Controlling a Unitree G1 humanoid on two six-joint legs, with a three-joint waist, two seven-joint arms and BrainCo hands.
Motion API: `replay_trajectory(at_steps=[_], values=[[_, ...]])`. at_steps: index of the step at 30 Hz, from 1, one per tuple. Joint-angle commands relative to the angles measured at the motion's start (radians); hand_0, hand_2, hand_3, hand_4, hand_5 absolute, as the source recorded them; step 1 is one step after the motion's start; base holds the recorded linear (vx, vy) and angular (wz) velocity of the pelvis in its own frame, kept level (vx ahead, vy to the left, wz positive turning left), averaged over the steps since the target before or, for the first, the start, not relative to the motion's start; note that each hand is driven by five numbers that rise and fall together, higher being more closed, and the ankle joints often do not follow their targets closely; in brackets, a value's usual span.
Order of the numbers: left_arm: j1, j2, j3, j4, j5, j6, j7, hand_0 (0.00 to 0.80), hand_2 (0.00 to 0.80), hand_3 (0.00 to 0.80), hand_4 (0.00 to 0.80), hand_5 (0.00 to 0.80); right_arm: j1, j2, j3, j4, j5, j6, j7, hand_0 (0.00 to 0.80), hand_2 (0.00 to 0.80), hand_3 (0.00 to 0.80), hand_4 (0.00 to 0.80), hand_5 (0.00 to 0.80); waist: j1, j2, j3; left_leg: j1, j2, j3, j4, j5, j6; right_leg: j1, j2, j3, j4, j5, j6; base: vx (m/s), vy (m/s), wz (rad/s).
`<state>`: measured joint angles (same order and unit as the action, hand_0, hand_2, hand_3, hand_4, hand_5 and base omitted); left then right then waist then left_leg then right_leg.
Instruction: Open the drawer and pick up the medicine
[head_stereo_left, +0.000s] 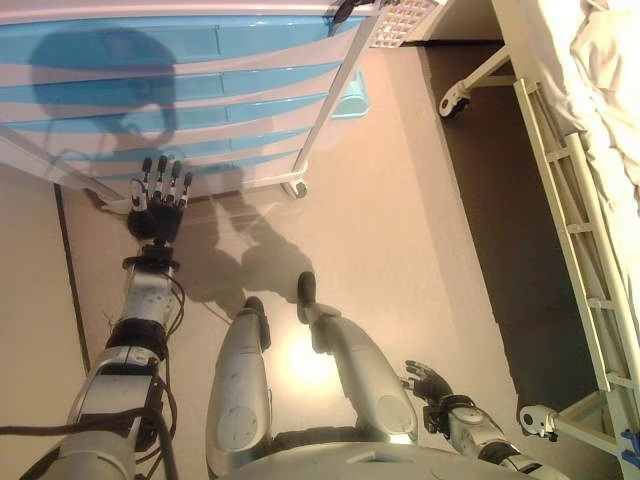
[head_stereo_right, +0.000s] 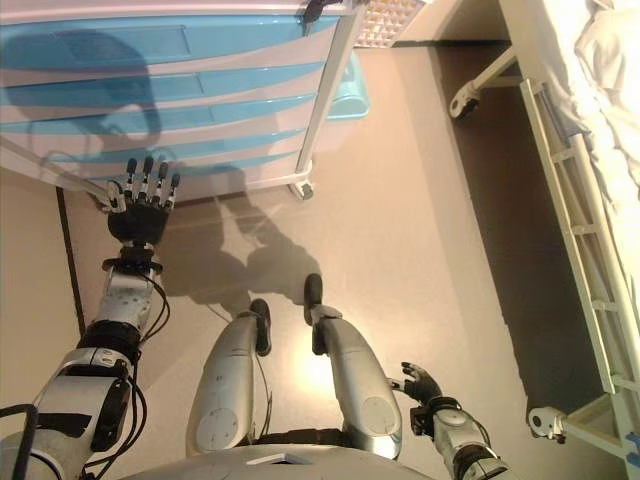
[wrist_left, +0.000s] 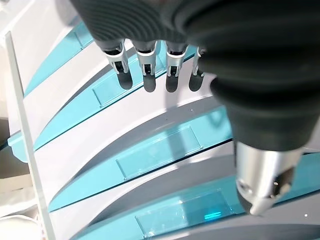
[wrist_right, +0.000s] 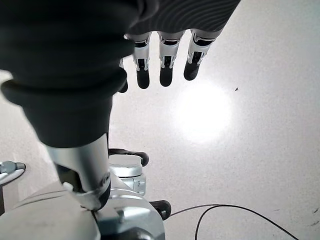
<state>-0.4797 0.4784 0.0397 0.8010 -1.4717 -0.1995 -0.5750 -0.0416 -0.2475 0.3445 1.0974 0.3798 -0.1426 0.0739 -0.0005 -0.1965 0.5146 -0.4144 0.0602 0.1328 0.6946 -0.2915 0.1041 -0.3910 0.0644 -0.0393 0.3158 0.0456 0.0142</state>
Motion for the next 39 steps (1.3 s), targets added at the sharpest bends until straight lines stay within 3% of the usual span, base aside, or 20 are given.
replay_trajectory(at_steps=[1,7,11,18,27,35,39], values=[[0.049,0.011,0.042,-0.063,0.021,-0.014,-0.026,0.000,0.000,0.000,0.000,0.000,0.101,0.084,0.073,-0.067,-0.039,0.006,0.030,0.000,0.000,0.000,0.000,0.000,0.021,0.002,-0.068,-0.098,-0.095,-0.018,0.013,0.115,-0.023,0.120,-0.008,0.005,-0.032,-0.010,0.042,0.085,-0.003,0.05],[0.065,0.014,0.052,-0.077,0.060,-0.039,0.023,0.000,0.000,0.000,0.000,0.000,0.142,0.086,0.073,-0.057,-0.049,-0.002,0.026,0.000,0.000,0.000,0.000,0.000,0.019,0.002,-0.086,-0.068,-0.102,-0.020,0.004,0.124,-0.027,0.132,-0.012,0.004,-0.026,-0.004,0.053,0.092,0.004,0.01],[0.094,0.026,0.067,-0.080,0.201,-0.180,0.221,0.000,0.000,0.000,0.000,0.000,0.174,0.082,0.048,-0.044,-0.056,-0.011,0.019,0.000,0.000,0.000,0.000,0.000,0.015,0.009,-0.105,-0.012,-0.117,-0.019,-0.038,0.119,-0.029,0.146,-0.023,0.010,-0.032,0.007,0.068,0.098,0.026,-0.03],[0.197,-0.010,0.091,-0.089,0.172,-0.198,0.215,0.000,0.000,0.000,0.000,0.000,0.200,0.055,-0.031,-0.032,-0.097,-0.015,0.022,0.000,0.000,0.000,0.000,0.000,0.010,0.037,-0.131,0.077,-0.130,-0.013,-0.151,0.179,-0.035,0.177,-0.061,0.010,-0.049,0.025,0.071,0.071,0.059,-0.02],[0.248,-0.025,0.113,-0.058,0.145,-0.119,0.219,0.000,0.000,0.000,0.000,0.000,0.212,0.011,-0.108,-0.030,-0.135,0.038,-0.009,0.000,0.000,0.000,0.000,0.000,-0.015,0.081,-0.155,0.161,-0.110,-0.001,-0.249,0.253,-0.056,0.238,-0.094,0.018,-0.072,0.030,0.048,0.091,0.076,0.04],[0.242,-0.024,0.122,0.004,0.083,-0.028,0.218,0.000,0.000,0.000,0.000,0.000,0.223,-0.019,-0.158,-0.012,-0.150,-0.001,-0.001,0.000,0.000,0.000,0.000,0.000,-0.045,0.085,-0.175,0.222,-0.095,0.014,-0.287,0.249,-0.059,0.276,-0.102,0.030,-0.092,0.032,0.047,0.056,0.001,-0.10],[0.210,-0.035,0.096,0.039,0.087,-0.029,0.229,0.000,0.000,0.000,0.000,0.000,0.218,-0.028,-0.146,-0.035,-0.170,-0.055,-0.024,0.000,0.000,0.000,0.000,0.000,-0.059,0.082,-0.169,0.220,-0.086,0.021,-0.274,0.249,-0.060,0.285,-0.103,0.036,-0.098,0.031,0.041,0.010,-0.009,-0.02]])
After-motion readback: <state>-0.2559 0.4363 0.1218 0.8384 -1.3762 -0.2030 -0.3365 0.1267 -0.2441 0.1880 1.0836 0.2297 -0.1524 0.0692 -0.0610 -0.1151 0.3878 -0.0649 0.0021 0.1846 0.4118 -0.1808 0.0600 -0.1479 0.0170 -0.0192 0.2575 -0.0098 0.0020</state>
